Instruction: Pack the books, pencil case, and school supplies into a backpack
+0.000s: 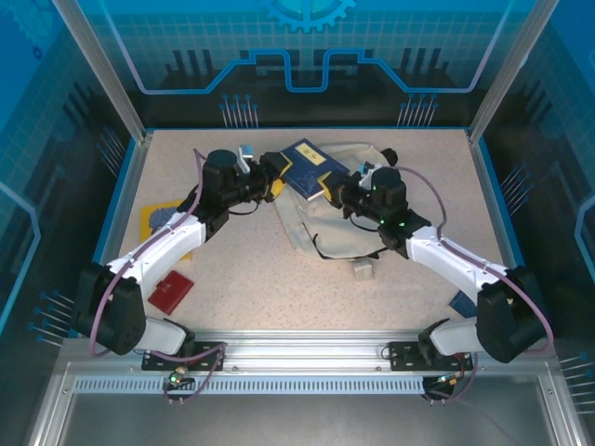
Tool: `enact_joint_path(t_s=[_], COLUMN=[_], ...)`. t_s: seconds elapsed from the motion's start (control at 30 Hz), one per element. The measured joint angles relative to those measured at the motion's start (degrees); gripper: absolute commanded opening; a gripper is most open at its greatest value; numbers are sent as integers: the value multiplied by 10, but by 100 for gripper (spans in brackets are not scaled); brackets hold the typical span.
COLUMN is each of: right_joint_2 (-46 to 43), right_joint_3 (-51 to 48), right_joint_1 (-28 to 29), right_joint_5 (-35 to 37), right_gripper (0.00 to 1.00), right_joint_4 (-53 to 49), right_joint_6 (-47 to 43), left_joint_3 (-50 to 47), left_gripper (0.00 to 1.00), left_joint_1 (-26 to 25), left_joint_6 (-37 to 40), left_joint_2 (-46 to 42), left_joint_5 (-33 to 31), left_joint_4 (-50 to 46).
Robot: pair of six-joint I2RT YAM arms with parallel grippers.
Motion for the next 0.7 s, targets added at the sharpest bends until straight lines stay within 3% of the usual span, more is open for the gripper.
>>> enact_joint_path(t_s=[0.23, 0.43, 0.7], right_joint_2=[-52, -121, -213], right_joint_3=[99, 114, 91], right_joint_1=[-61, -120, -230], right_joint_5=[48, 90, 128], right_gripper=[0, 0, 0], right_joint_4=[-279, -435, -568], right_joint_6=[-175, -276, -344], left_joint_3=[59, 134, 252], left_gripper=[87, 86, 82], left_joint_1=[-21, -101, -214], left_joint_6=[182, 308, 429], left_joint_2=[12, 92, 223], left_joint_5=[-17, -63, -121], left_joint_4=[-151, -259, -342])
